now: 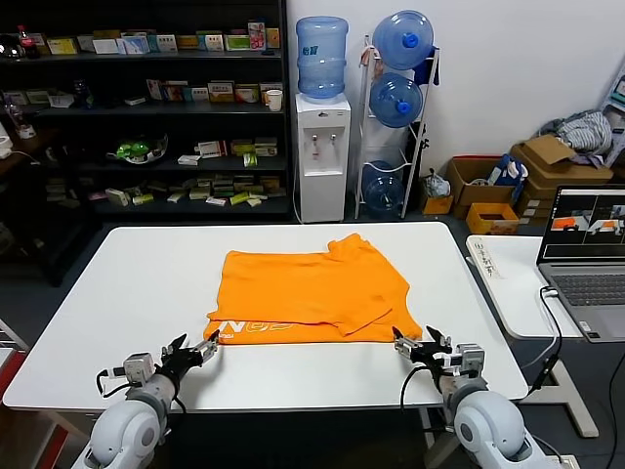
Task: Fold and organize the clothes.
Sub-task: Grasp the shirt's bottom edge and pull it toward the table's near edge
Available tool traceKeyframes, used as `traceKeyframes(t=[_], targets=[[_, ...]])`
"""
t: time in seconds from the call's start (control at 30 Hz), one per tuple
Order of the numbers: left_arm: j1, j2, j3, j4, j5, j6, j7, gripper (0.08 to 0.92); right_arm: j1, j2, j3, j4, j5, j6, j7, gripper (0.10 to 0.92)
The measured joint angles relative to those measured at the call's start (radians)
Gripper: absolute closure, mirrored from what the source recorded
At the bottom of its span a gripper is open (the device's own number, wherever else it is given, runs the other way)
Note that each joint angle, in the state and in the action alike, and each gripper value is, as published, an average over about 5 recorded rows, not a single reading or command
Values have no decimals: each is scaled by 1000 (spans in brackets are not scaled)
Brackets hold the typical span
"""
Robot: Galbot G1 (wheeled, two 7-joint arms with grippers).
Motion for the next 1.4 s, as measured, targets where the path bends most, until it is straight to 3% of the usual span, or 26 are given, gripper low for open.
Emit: traceKeyframes(t=[0.37, 0.47, 1.17, 1.27, 1.4], targets=[[-23, 0, 16, 26, -22, 20, -6, 186, 17, 5, -13, -14, 19, -25, -2, 204], [-27, 0, 18, 27, -26, 21, -7, 241, 23, 8, -17, -21, 22, -30, -2, 239], [-34, -12, 31, 37, -30, 21, 4, 847, 18, -1, -10, -32, 30, -24, 14, 837], [-34, -12, 31, 34, -31, 20, 5, 900, 11, -6, -5, -23, 34, -18, 19, 892], [-27, -8, 26, 23, -36, 19, 3, 908, -5, -15, 3, -4, 44, -15, 28, 900]])
